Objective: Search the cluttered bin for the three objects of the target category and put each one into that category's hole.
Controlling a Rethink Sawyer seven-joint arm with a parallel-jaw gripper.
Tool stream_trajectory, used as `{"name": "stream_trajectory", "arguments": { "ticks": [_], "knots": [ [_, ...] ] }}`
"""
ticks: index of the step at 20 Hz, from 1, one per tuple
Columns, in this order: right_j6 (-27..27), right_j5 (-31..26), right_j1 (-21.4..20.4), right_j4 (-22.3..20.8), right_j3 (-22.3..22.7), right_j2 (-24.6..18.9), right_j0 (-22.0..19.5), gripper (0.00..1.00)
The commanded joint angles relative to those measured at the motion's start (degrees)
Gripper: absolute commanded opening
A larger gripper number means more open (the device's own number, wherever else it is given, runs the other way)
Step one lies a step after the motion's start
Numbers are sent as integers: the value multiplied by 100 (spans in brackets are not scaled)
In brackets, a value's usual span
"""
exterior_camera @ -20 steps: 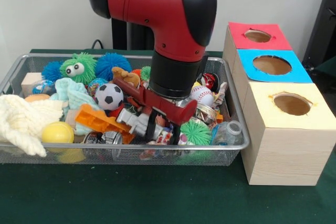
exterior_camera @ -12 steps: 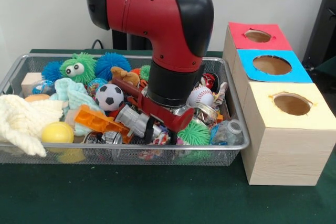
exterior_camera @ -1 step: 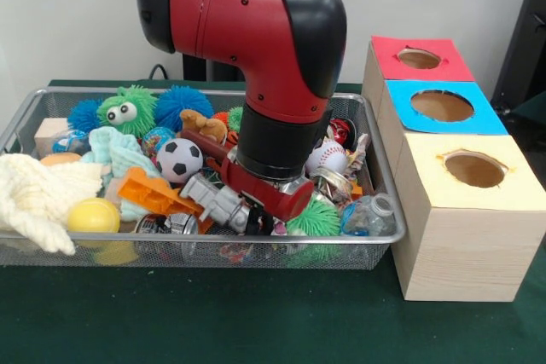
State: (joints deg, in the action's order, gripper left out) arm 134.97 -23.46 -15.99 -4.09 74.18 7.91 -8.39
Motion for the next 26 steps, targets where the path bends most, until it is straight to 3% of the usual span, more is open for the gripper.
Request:
{"name": "stream_trajectory", "arguments": {
  "ticks": [1,6,14,26],
  "knots": [
    [-317,-657,213,-225,-46,-450,-50,0],
    [-288,-751,-50,-207,227,-425,-15,0],
    [-200,-1065,-824,-128,998,-389,91,0],
    [-98,-968,-1047,-90,1274,-497,31,0]
  ]
}}
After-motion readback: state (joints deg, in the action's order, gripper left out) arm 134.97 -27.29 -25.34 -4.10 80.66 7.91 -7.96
